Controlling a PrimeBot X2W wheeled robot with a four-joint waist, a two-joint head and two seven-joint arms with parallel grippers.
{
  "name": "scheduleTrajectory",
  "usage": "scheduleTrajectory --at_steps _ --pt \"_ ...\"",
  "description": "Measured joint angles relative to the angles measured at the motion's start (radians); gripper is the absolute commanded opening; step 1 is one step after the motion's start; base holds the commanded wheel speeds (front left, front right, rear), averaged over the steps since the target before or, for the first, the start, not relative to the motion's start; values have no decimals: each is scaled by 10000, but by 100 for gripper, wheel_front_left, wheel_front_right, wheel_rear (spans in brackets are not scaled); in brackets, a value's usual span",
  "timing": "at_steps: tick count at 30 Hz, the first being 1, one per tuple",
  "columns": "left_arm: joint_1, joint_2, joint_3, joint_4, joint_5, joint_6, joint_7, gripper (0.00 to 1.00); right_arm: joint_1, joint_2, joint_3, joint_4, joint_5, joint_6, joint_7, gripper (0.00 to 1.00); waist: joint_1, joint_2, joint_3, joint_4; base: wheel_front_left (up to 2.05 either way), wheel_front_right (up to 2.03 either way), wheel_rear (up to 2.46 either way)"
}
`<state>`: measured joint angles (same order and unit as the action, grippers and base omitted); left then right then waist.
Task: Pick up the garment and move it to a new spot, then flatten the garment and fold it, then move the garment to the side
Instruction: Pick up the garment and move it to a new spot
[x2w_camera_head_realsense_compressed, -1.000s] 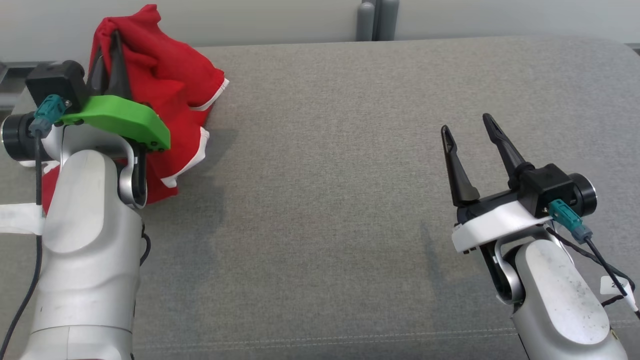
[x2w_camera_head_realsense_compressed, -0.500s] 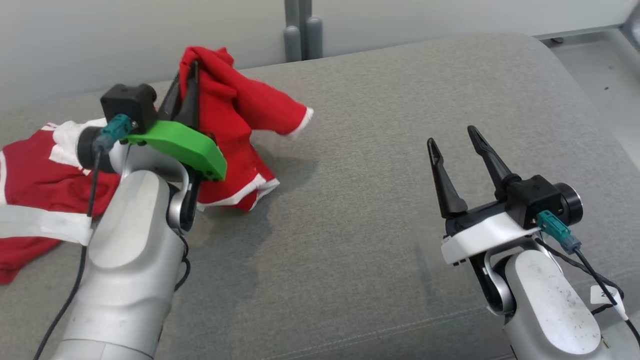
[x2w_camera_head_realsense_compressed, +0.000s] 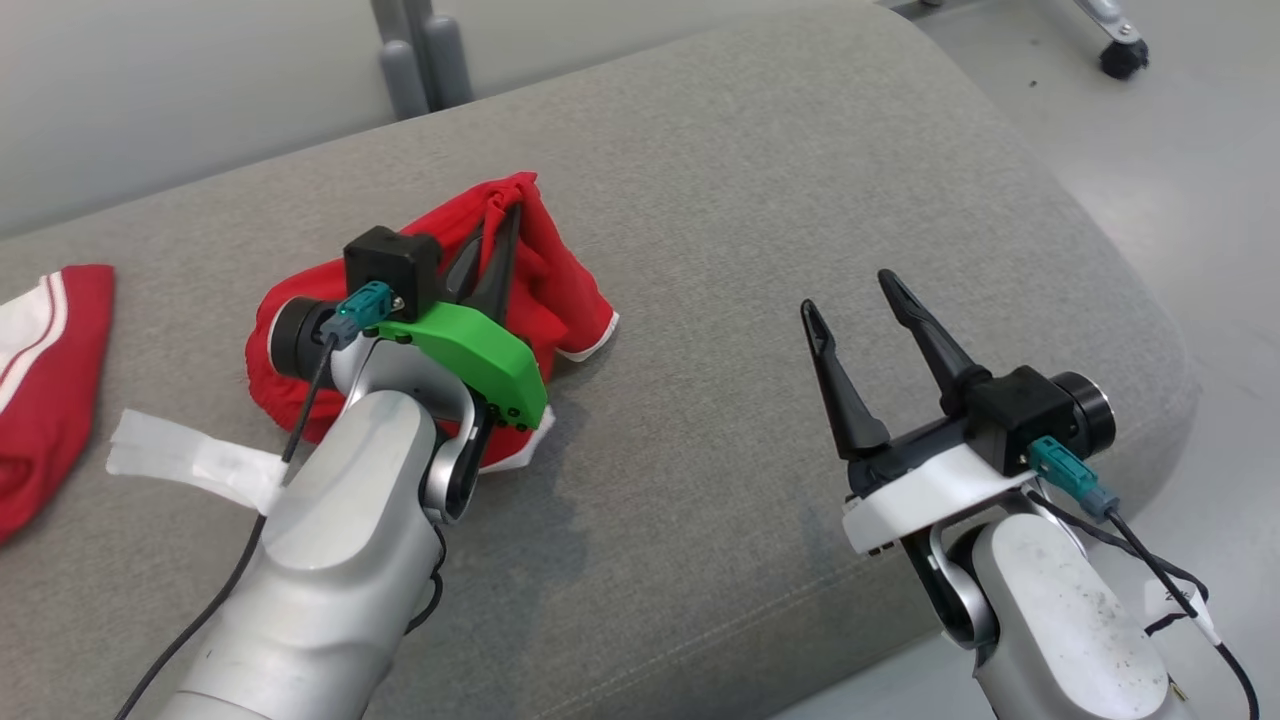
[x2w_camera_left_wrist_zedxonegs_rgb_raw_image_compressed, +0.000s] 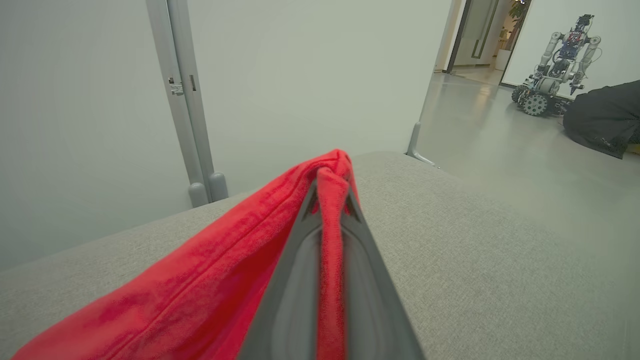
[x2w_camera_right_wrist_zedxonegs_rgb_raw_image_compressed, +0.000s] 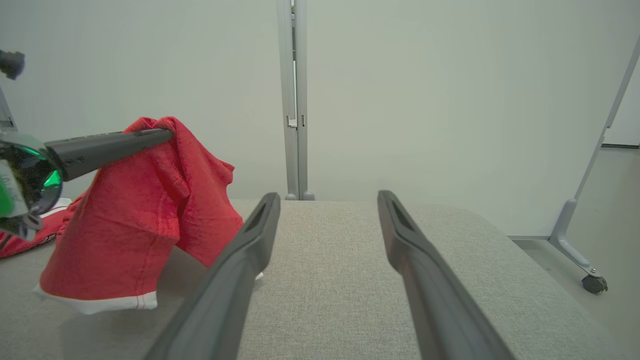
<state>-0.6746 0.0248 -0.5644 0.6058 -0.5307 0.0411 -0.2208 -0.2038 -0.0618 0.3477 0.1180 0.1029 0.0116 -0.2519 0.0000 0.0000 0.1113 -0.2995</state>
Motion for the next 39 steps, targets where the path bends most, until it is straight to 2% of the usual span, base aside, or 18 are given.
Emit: scheduleTrajectory --at_steps 6,7,8,12,20,26,32,39 --pt "-176 12 -477 481 -40 270 142 0 -366 25 545 109 134 219 -2 100 0 0 302 -843 0 0 0" --pt "-178 13 -548 570 -88 311 188 48 -400 31 587 132 157 226 0 100 0 0 351 -985 0 0 0" --pt "-178 13 -548 570 -88 311 188 100 -400 31 587 132 157 226 0 100 0 0 351 -985 0 0 0" --pt "-228 40 -1149 546 -744 309 247 100 -423 44 460 190 303 100 -2 100 0 0 619 -1568 0 0 0" --pt "-544 54 -1753 347 -1095 286 81 100 -431 52 182 307 407 -46 0 100 0 0 993 -1642 0 0 0" --pt "-735 67 -2184 102 -1208 96 -52 100 -430 44 81 625 407 -29 -2 100 0 0 982 -1144 0 0 0" --pt "-664 69 -2102 123 -1191 44 -203 100 -361 -100 2 1011 405 59 -2 100 0 0 859 -425 0 0 0" --pt "721 178 -1716 221 -1097 184 -278 100 13 -127 -384 1066 408 29 -2 100 0 0 597 626 0 0 0"
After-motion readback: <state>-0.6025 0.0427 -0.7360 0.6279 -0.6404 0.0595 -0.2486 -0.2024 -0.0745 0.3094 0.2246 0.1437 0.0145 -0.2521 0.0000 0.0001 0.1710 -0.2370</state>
